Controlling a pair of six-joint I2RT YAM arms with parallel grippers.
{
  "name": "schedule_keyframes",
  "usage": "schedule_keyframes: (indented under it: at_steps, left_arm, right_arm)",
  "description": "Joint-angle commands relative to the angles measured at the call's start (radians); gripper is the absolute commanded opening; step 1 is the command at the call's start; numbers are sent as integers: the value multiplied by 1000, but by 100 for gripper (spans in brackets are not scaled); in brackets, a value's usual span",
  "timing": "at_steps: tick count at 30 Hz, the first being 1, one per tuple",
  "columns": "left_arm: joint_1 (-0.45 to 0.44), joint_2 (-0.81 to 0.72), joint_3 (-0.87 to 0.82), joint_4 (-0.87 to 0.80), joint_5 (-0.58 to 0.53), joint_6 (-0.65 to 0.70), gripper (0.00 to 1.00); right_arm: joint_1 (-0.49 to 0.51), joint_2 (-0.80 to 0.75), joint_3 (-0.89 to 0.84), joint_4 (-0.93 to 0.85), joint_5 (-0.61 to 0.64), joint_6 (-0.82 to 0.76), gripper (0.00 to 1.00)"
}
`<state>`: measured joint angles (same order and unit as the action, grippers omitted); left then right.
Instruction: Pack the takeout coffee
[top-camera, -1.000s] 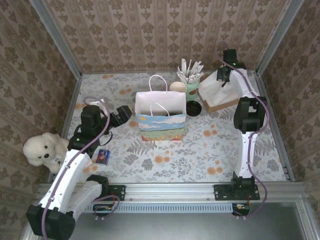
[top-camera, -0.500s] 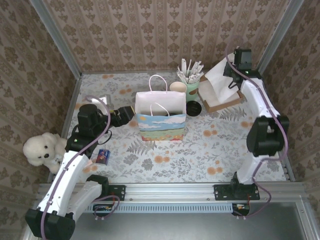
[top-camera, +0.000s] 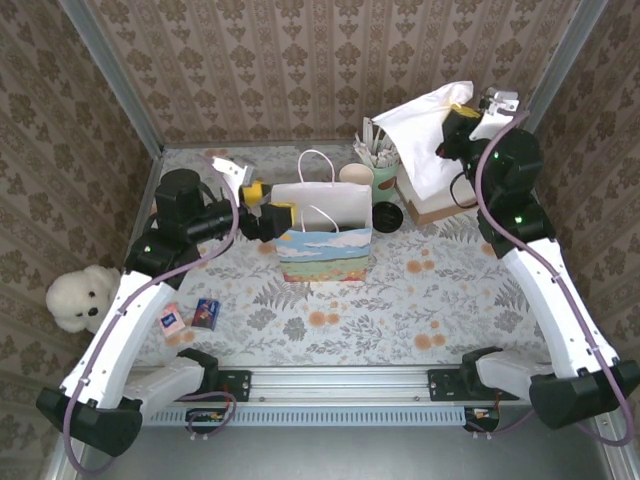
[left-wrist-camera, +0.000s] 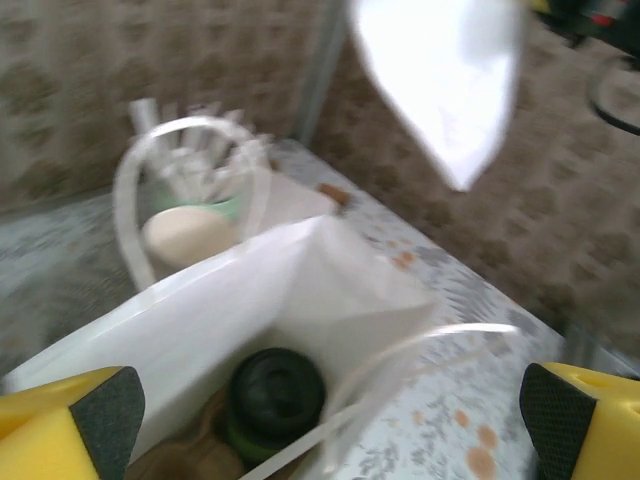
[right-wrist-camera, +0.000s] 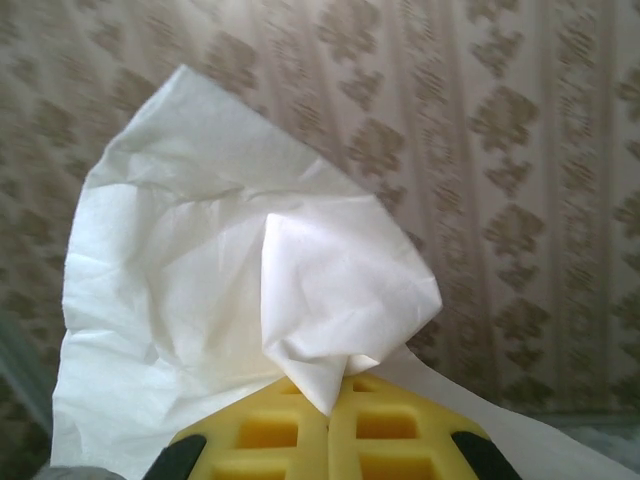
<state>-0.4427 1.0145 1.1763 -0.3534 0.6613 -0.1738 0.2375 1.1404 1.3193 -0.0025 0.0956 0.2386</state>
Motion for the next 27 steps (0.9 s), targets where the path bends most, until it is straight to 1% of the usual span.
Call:
schedule_keyframes:
  at_steps: [1, 4, 8, 10, 14, 15, 17, 19, 22, 24, 27]
  left_arm:
    - [-59, 49, 55, -41, 166, 183, 100]
    - [-107, 97, 86, -79, 121, 257, 100]
    - [-153, 155, 125, -121, 123, 311, 100]
    - [-164, 166, 126, -135, 133, 323, 100]
    - [-168, 161, 115, -164, 194, 340, 98]
    - [-168, 155, 110, -170, 196, 342, 98]
    - [-167, 137, 98, -177, 193, 349, 97]
    - [-168, 118, 81, -175, 187, 353, 97]
    - [-168, 90, 63, -170, 183, 354, 98]
    - [-168, 68, 49, -160, 147, 349, 100]
    - [-167, 23, 16, -116, 44, 330, 100]
  right_arm:
    - [62, -32, -17, 36, -30, -24, 0]
    - [122, -38, -10, 54, -67, -70, 0]
    - [205, -23, -6, 90, -95, -176, 0]
    - [230, -9, -3, 108, -113, -216, 0]
    - [282, 44, 20, 119, -146, -285, 0]
    - [298, 59, 28, 119, -141, -305, 0]
    - [355, 91, 39, 125, -57, -363, 0]
    - [406, 117, 36, 148, 0, -431, 0]
    - [462, 157, 53, 134, 27, -501, 0]
    - [477, 178, 65, 108, 27, -507, 0]
    - [488, 194, 70, 79, 3, -508, 0]
